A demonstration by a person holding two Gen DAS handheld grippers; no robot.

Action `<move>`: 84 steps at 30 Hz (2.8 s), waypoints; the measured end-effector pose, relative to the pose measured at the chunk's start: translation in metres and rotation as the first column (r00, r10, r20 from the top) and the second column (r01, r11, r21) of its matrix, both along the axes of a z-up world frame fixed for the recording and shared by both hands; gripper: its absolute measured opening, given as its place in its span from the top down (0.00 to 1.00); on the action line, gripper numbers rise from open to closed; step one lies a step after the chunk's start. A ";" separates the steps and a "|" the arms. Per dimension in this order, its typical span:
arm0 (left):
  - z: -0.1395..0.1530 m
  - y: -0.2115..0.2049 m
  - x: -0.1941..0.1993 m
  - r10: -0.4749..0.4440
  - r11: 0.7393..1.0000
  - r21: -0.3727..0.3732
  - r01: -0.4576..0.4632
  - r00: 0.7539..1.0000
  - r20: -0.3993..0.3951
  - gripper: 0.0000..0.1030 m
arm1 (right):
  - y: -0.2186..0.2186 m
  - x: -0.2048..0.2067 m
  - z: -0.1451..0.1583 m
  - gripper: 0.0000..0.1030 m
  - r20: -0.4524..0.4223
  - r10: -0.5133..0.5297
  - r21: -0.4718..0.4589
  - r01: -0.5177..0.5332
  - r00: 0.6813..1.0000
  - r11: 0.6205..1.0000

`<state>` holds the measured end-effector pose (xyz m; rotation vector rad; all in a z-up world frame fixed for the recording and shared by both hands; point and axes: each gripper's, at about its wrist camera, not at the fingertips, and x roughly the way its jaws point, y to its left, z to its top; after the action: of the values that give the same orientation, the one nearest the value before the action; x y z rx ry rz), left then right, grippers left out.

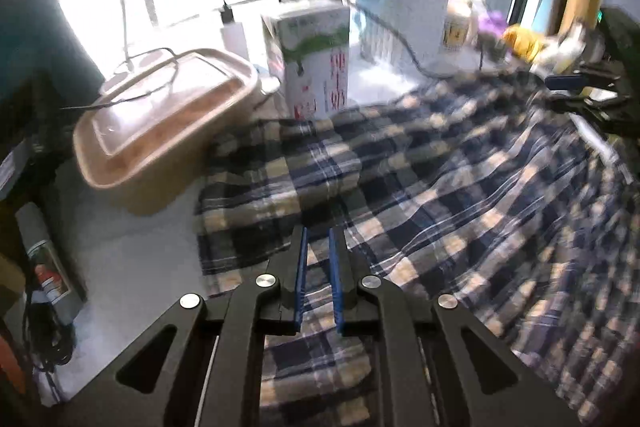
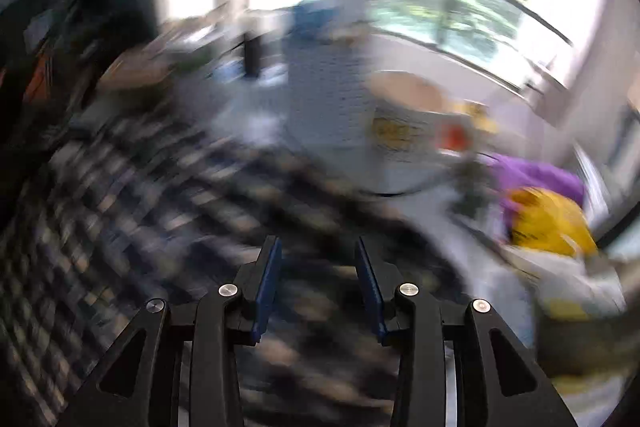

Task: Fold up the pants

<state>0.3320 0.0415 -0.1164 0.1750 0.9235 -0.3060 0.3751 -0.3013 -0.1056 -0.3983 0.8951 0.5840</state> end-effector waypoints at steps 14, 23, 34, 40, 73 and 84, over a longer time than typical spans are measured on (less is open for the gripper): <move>-0.016 0.027 0.010 0.159 0.987 0.032 -0.159 0.987 -0.020 0.89 | -0.037 -0.026 -0.056 0.61 -0.188 -0.054 -0.101 0.036 0.981 0.994; -0.001 0.050 -0.044 0.206 0.979 0.007 -0.206 0.979 -0.009 0.88 | -0.087 -0.064 -0.035 0.61 -0.170 -0.131 -0.094 0.116 0.977 0.989; 0.017 0.036 -0.156 0.188 0.981 -0.058 -0.185 0.981 0.056 0.77 | -0.126 -0.160 0.034 0.50 0.078 -0.254 0.000 0.255 0.964 0.967; 0.005 0.024 -0.206 0.175 0.984 -0.054 -0.172 0.983 0.061 0.74 | -0.121 -0.204 0.033 0.48 0.093 -0.283 0.025 0.282 0.955 0.959; -0.008 -0.042 -0.333 -0.055 0.998 -0.001 0.055 0.998 -0.018 0.56 | -0.103 -0.280 0.020 0.32 0.036 -0.434 0.252 0.412 0.900 0.876; -0.019 -0.033 -0.351 -0.136 0.989 0.066 0.136 0.991 0.002 0.35 | -0.090 -0.279 0.026 0.32 0.046 -0.405 0.249 0.382 0.913 0.890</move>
<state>-0.0186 0.0086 -0.1353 0.3002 0.9177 -0.4010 0.0960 -0.3914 -0.0795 -0.0223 0.7742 0.2854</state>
